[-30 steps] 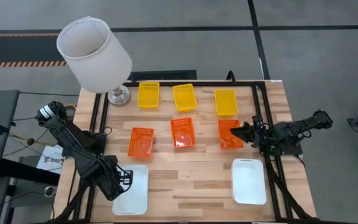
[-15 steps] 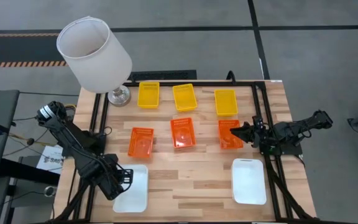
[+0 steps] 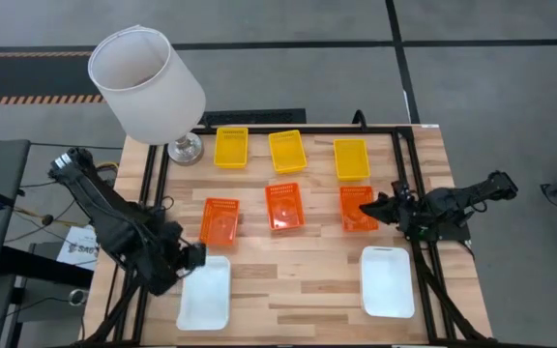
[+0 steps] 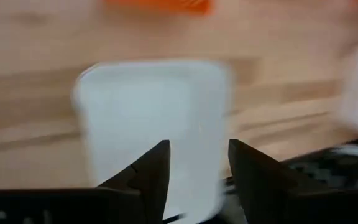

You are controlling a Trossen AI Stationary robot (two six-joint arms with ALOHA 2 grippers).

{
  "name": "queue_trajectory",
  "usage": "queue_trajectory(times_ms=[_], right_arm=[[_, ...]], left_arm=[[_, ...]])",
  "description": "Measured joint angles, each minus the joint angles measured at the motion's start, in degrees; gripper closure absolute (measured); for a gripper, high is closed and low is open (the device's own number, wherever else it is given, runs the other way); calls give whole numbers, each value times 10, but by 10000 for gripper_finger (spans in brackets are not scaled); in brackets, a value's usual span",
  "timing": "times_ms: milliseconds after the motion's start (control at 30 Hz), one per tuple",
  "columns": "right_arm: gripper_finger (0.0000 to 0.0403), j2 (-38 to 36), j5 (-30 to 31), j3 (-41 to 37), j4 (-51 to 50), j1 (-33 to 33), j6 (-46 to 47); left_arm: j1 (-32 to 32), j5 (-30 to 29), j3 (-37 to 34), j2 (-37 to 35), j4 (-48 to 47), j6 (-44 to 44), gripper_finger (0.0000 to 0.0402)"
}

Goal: Stack baskets by color
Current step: Stack the white bin on the left white bin

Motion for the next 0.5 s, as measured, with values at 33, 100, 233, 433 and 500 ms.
queue_trajectory(times_ms=[33,100,233,433,500], right_arm=[[243,1,-9,15,7,0,-2],[243,8,-21,51,8,0,-21],[243,47,-35,142,-59,4,-54],[253,170,-117,301,-348,28,105],[259,218,-165,339,-425,41,196]], left_arm=[[2,-32,4,-12,-1,4,250],[9,-94,9,-34,0,13,250],[32,-191,9,-68,21,50,250],[85,-223,9,-97,67,155,250],[102,-221,9,-101,80,187,250]])
